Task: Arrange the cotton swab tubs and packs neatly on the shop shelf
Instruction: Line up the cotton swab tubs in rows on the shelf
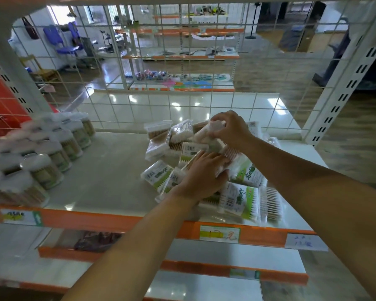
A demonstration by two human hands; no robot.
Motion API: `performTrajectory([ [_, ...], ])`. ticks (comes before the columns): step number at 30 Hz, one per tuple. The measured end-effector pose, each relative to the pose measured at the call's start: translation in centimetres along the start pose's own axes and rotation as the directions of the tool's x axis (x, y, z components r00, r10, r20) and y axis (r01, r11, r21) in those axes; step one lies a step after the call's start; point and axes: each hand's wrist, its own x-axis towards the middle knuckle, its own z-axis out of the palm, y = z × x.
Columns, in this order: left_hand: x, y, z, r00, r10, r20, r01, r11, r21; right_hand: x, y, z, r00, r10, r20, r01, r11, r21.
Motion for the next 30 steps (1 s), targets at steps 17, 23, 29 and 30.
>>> performTrajectory([
  [17, 1.7, -2.5, -2.8, 0.827, -0.387, -0.407, 0.283, 0.913, -0.293, -1.4, -4.1, -2.8, 0.997, 0.049, -0.064, -0.034, 0.975, 0.218],
  [23, 1.3, -2.9, -2.8, 0.835, -0.395, -0.383, 0.284, 0.906, -0.314, -1.1, -6.0, -1.6, 0.999, 0.042, -0.021, -0.04, 0.996, 0.084],
  [29, 0.4, -4.2, -4.6, 0.789, -0.539, -0.293, 0.344, 0.784, -0.516, 0.2, -7.6, 0.1, 0.997, 0.014, 0.077, -0.024, 0.992, 0.126],
  [30, 0.1, -4.9, -5.0, 0.793, -0.549, -0.264, 0.346, 0.763, -0.546, 0.4, -7.9, 0.4, 0.995, 0.009, 0.101, -0.023, 0.989, 0.143],
])
